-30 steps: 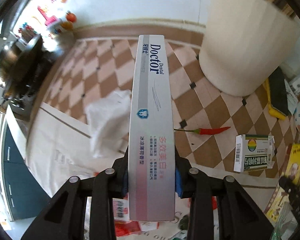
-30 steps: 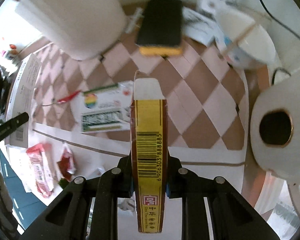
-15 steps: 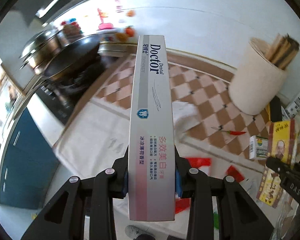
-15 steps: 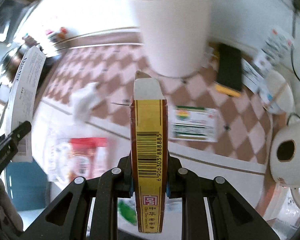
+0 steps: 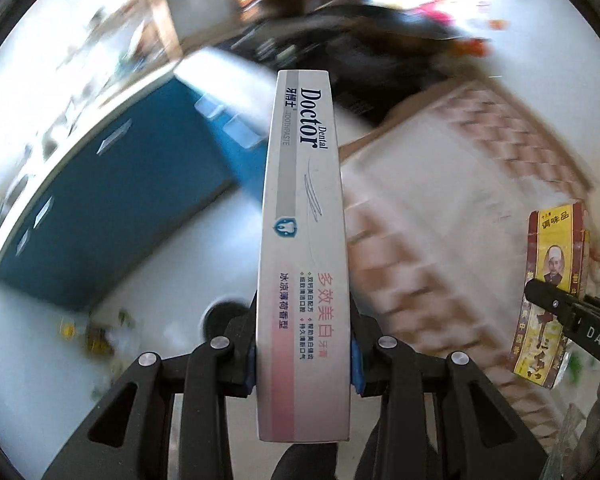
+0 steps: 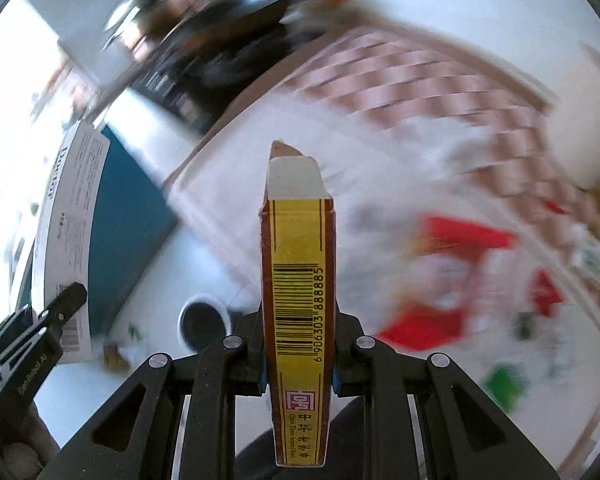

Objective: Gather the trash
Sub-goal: 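Carry both boxes over the floor bin with both tools, then open the left tool over the bin while the right tool releases the yellow box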

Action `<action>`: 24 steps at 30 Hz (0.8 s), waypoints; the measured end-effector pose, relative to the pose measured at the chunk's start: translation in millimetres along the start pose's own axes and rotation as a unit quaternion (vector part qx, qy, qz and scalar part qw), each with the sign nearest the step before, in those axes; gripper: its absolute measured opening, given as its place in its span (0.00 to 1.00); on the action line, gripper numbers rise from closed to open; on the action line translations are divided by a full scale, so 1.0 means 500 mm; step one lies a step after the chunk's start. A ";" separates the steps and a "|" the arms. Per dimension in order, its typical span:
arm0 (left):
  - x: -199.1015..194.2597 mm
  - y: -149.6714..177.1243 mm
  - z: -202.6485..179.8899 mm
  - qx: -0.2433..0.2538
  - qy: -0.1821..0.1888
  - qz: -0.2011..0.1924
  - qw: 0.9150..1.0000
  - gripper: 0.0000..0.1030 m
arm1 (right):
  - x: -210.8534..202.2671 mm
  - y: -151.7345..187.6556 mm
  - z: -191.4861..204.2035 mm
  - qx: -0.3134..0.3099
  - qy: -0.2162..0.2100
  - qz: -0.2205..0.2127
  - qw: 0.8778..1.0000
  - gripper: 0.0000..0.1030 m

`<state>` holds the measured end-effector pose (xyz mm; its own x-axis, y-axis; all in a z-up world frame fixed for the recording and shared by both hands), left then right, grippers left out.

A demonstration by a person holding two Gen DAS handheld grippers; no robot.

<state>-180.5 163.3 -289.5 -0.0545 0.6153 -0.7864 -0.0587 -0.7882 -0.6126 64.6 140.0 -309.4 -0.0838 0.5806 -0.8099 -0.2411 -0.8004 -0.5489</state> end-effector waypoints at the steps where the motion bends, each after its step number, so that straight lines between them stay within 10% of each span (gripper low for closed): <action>1: 0.028 0.025 0.048 -0.014 -0.011 0.018 1.000 0.29 | 0.031 0.025 0.057 -0.015 -0.013 0.008 1.000 0.21; 12: 0.479 0.375 0.390 -0.187 -0.007 0.214 0.959 0.29 | 0.499 0.361 0.427 -0.102 -0.104 0.175 0.974 0.21; 24: 0.885 0.663 0.547 -0.316 0.041 0.307 0.896 0.34 | 1.029 0.728 0.578 -0.137 -0.169 0.329 0.919 0.22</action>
<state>-496.7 177.5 -818.8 0.1922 0.0795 -0.9781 0.5361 -0.8433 0.0368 -345.9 190.6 -866.1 -0.4314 -0.0660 -0.8997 0.2181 -0.9754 -0.0330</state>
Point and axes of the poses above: each gripper's, at about its wrist camera, not at the fingertips, and x roughly the way its jaws point, z to its left, y to its underside, the point moved 3 cm from there along x, roughly the way its jaws point, and after that the axes turned 14 degrees about -z, right-handed, at the moved point
